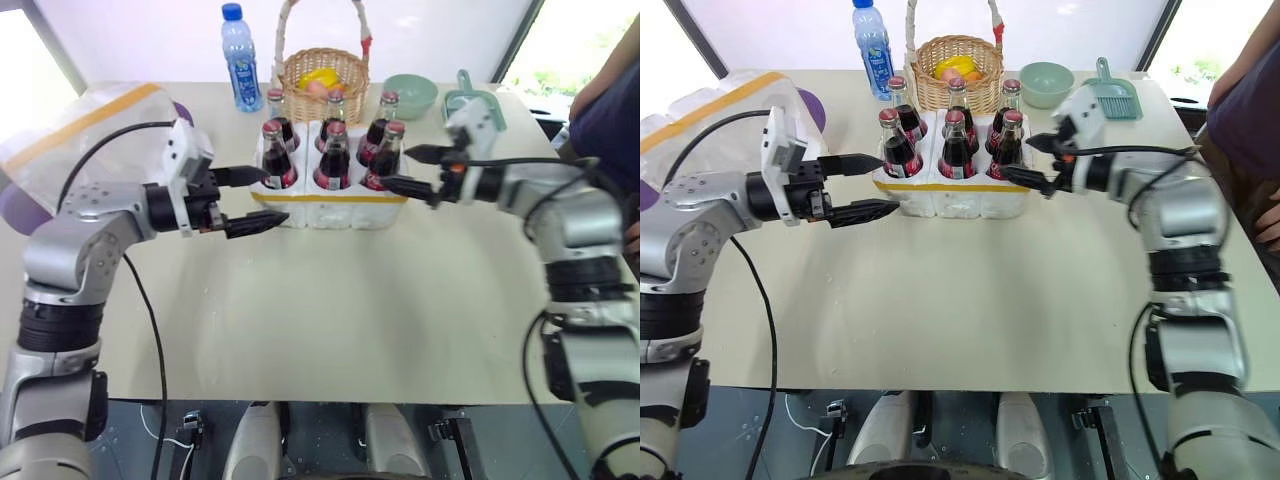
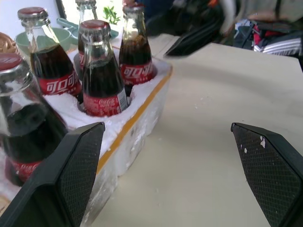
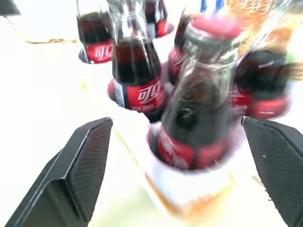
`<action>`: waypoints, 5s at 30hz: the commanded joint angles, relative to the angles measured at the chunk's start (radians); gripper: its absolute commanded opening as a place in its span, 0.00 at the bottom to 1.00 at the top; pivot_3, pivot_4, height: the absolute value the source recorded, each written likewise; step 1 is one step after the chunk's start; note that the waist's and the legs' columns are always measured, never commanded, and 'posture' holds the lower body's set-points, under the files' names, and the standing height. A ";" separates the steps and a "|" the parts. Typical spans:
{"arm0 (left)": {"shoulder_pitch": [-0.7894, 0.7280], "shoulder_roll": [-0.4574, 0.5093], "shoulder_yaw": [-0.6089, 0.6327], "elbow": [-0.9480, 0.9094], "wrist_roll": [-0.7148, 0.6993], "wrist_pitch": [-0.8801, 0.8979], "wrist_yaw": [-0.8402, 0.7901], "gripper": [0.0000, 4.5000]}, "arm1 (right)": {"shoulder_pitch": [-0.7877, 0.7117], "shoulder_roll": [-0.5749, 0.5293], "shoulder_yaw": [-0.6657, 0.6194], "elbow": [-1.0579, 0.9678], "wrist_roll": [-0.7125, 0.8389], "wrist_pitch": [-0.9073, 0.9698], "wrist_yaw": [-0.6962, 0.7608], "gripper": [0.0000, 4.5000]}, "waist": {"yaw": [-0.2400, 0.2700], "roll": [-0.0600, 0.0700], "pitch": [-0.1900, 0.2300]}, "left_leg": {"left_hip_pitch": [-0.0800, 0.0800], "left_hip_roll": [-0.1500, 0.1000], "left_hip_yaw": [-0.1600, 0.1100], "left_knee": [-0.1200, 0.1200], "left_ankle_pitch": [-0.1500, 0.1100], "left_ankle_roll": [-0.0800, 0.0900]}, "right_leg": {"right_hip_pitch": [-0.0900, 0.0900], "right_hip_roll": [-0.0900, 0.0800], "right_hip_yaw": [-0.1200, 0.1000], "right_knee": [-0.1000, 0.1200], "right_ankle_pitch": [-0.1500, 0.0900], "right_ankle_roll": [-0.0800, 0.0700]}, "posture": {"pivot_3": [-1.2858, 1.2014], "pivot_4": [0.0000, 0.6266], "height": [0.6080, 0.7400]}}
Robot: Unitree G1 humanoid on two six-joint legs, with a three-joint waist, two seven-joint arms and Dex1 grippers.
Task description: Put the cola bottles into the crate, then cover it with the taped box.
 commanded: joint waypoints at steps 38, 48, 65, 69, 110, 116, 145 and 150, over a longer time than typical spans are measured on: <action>-0.609 0.452 -0.242 1.472 0.993 -0.716 -0.061 1.00 | 0.157 -0.340 -0.333 -0.279 0.340 0.211 0.114 0.99 | -0.003 -0.006 -0.001 | -0.002 0.004 0.012 0.000 -0.001 0.001 | -0.008 -0.001 0.003 0.002 0.000 0.000 | 0.52 0.24 1.00; -0.606 0.385 -0.235 1.496 1.004 -0.647 -0.009 1.00 | 0.248 -0.369 -0.450 -0.352 0.400 0.288 0.019 0.99 | -0.002 -0.006 -0.001 | -0.002 0.004 0.012 0.001 -0.001 0.001 | -0.007 -0.001 0.003 0.003 0.000 0.001 | 0.52 0.24 1.00; -0.621 0.380 -0.270 1.495 1.053 -0.599 -0.122 0.88 | 0.239 -0.343 -0.402 -0.319 0.396 0.251 -0.065 1.00 | -0.002 -0.006 -0.001 | -0.002 0.004 0.012 0.001 -0.001 0.001 | -0.007 -0.001 0.003 0.003 0.000 0.001 | 0.52 0.24 1.00; -0.616 0.376 -0.264 1.496 1.051 -0.597 -0.106 0.88 | 0.236 -0.348 -0.394 -0.317 0.399 0.247 -0.065 1.00 | -0.002 -0.007 -0.001 | -0.001 0.004 0.012 0.001 -0.001 0.001 | -0.007 -0.001 0.003 0.003 0.000 0.001 | 0.52 0.24 1.00; -0.741 0.257 -0.185 1.364 0.981 -1.055 0.240 0.13 | 0.354 -0.370 -0.467 -0.368 0.401 0.225 -0.053 1.00 | 0.003 -0.008 -0.002 | -0.001 0.003 0.012 0.003 -0.001 0.001 | -0.006 -0.002 0.004 0.004 0.002 0.002 | 0.52 0.24 1.00; -0.700 0.146 -0.225 1.138 0.993 -1.288 0.320 0.13 | 0.400 -0.323 -0.502 -0.417 0.435 0.241 -0.107 1.00 | 0.004 -0.008 -0.002 | -0.001 0.003 0.012 0.004 -0.001 0.001 | -0.005 -0.002 0.005 0.004 0.002 0.003 | 0.52 0.24 1.00; -0.380 0.100 -0.401 0.553 1.450 -1.081 0.818 0.13 | 0.443 -0.276 -0.541 -0.445 0.536 0.254 -0.235 1.00 | -0.001 -0.008 -0.003 | 0.000 0.002 0.012 0.005 -0.001 0.001 | -0.003 -0.001 0.008 0.004 0.003 0.005 | 0.52 0.24 1.00; -0.305 0.093 -0.401 0.516 1.455 -1.034 0.820 0.13 | 0.451 -0.282 -0.525 -0.443 0.516 0.239 -0.221 1.00 | -0.001 -0.008 -0.003 | 0.000 0.002 0.012 0.004 -0.001 0.001 | -0.003 -0.001 0.008 0.004 0.003 0.005 | 0.52 0.24 1.00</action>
